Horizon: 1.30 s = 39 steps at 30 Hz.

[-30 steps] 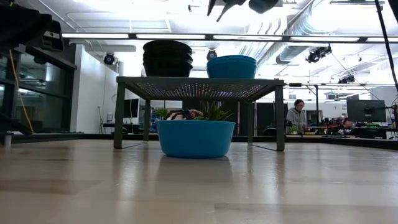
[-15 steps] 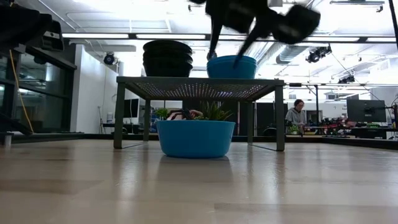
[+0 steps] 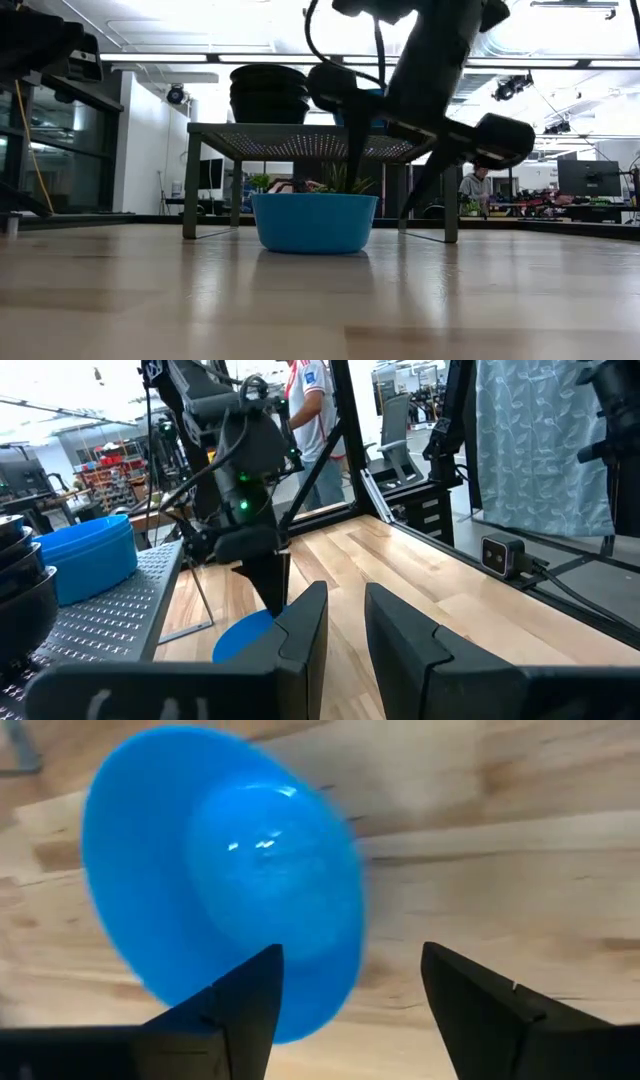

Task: Pick & Place Mini bowls
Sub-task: Stack the blue bowl on the stacked blue bowls on the shelf

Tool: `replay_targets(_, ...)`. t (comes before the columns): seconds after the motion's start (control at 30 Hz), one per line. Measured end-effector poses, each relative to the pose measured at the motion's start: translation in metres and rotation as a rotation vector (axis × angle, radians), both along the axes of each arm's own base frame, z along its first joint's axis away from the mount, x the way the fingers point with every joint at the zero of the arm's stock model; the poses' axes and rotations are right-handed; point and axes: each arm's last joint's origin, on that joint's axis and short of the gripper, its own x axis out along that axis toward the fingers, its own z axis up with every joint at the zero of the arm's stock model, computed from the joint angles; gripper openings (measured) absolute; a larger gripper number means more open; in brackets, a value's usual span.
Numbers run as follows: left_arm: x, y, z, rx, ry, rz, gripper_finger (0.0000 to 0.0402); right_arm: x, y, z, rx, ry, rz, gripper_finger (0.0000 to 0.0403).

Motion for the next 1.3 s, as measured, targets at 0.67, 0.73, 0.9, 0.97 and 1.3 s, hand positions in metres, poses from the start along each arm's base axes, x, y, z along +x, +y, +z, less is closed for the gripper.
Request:
replay_targets(0.67,0.0000,0.0000,0.0000,0.000,0.000,0.000,0.0066,-0.0019,-0.0026,-0.0062,-0.012,0.001,0.036,0.0111)
replay_targets(0.73,0.0000,0.0000,0.0000,0.000,0.000,0.000,0.0066,-0.0019,-0.0026,-0.0062,-0.013,0.001,0.037,0.0095)
replay_targets(0.9,0.0000,0.0000,0.0000,0.000,0.000,0.000,0.0066,-0.0019,-0.0024,-0.0061,-0.022,0.000,0.047,0.0060)
replay_targets(0.97,0.0000,0.0000,0.0000,0.000,0.000,0.000,0.0066,-0.0019,-0.0024,-0.0061,-0.026,0.000,0.057,0.0046)
replay_targets(1.3,0.0000,0.0000,0.0000,0.000,0.000,0.000,0.0066,-0.0023,-0.0023,-0.0063,-0.040,0.004,0.101,0.0002)
